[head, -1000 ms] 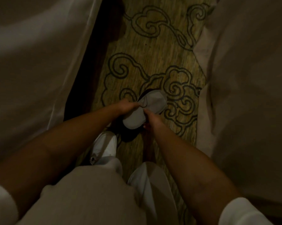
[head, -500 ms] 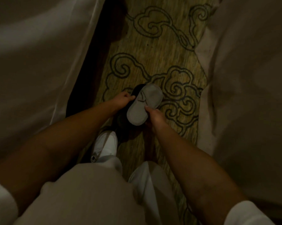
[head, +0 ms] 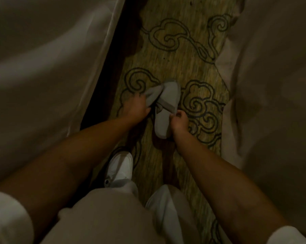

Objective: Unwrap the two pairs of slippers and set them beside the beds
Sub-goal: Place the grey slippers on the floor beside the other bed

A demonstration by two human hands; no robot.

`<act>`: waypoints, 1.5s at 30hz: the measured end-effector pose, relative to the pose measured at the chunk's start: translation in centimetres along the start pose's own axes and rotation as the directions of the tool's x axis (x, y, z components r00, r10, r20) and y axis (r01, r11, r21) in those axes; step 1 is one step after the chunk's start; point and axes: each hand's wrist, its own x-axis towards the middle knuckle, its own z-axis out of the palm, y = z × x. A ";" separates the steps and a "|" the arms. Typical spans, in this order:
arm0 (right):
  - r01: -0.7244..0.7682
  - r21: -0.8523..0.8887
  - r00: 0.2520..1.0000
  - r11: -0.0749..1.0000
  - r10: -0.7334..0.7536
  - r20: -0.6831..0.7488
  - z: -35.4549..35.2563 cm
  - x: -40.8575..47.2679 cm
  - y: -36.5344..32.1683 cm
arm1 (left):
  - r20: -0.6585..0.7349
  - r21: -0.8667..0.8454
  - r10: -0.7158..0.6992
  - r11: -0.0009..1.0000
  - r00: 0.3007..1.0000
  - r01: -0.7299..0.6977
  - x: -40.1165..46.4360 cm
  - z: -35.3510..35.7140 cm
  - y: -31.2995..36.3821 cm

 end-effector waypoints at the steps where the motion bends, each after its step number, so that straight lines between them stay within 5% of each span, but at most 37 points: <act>1: -0.012 -0.020 1.000 1.000 0.011 -0.010 0.0 0.3 0.3 | 0.061 -0.028 0.002 1.000 0.998 -0.001 -0.3 1.0 0.1; 5: -0.146 -0.120 0.989 0.982 0.149 0.014 -0.6 0.5 1.0 | 0.264 -0.037 0.100 0.995 0.959 -0.094 -0.6 2.8 -0.2; 12: -0.259 -0.131 0.940 0.957 0.281 0.194 0.0 1.0 1.7 | 0.019 0.047 0.284 0.957 0.959 -0.285 1.9 2.9 -1.6; 18: -0.230 -0.134 0.939 0.964 0.256 0.229 0.1 1.5 2.4 | 0.172 0.075 0.142 0.985 0.975 -0.156 3.9 3.0 -1.0; 23: -0.071 -0.003 0.997 0.997 0.071 0.004 -0.4 1.8 1.8 | 0.044 0.039 -0.001 0.999 0.999 0.000 2.5 2.7 -0.1; 27: -0.006 0.079 0.999 0.997 0.003 0.045 0.6 2.3 -1.0 | 0.092 0.029 -0.145 0.989 0.985 0.143 1.4 2.9 0.4; 31: 0.091 -0.172 0.996 0.981 -0.093 -0.005 0.2 3.1 -2.1 | 0.331 -0.020 -0.195 0.977 0.923 0.214 1.3 2.8 1.5; 33: 0.119 -0.352 0.985 0.928 -0.155 -0.075 -1.1 3.5 -1.8 | 0.329 -0.041 -0.194 0.975 0.924 0.220 2.0 2.2 1.6; 36: 0.095 -0.444 0.989 0.891 -0.136 -0.061 -1.8 2.8 -0.8 | 0.160 0.009 -0.051 0.999 0.986 0.050 3.9 1.1 1.2; 40: 0.071 -0.488 0.950 0.870 0.090 0.299 0.3 0.5 1.1 | 0.138 0.169 0.236 0.951 0.962 -0.258 7.0 0.1 2.3; 45: -0.219 -0.092 0.921 0.971 0.237 0.309 4.1 -1.8 1.5 | 0.287 0.322 0.449 0.787 0.846 -0.526 9.1 1.8 4.8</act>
